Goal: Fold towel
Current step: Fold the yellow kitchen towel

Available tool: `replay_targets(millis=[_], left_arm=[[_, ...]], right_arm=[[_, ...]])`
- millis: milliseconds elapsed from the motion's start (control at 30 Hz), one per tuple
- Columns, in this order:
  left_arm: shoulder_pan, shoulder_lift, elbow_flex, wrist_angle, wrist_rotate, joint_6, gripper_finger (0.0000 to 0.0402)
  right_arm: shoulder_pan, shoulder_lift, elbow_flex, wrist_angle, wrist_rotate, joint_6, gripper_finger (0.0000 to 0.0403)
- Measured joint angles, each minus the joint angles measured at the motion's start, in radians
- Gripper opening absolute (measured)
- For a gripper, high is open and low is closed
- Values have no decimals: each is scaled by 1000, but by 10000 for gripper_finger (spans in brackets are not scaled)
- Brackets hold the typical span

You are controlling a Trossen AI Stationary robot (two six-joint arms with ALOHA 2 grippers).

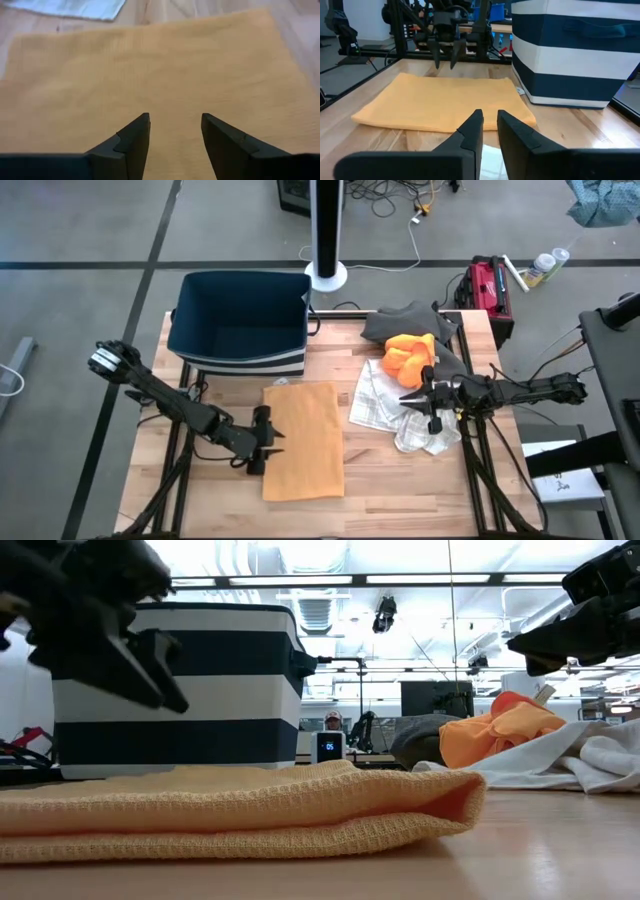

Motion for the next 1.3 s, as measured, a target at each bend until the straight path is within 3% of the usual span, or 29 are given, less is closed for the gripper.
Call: replay_targets(millis=[333, 867, 1067, 1300], left_arm=[[0, 0, 64, -28, -1, 6, 171], [0, 0, 61, -45, -4, 2, 171], [0, 0, 59, -48, -76, 53, 171], [0, 0, 60, -51, -86, 111, 171]], right_arm=[[0, 0, 0, 2, 0, 0, 39], [0, 0, 0, 5, 0, 0, 68], [0, 0, 0, 5, 0, 0, 73], [0, 0, 0, 5, 0, 0, 63]])
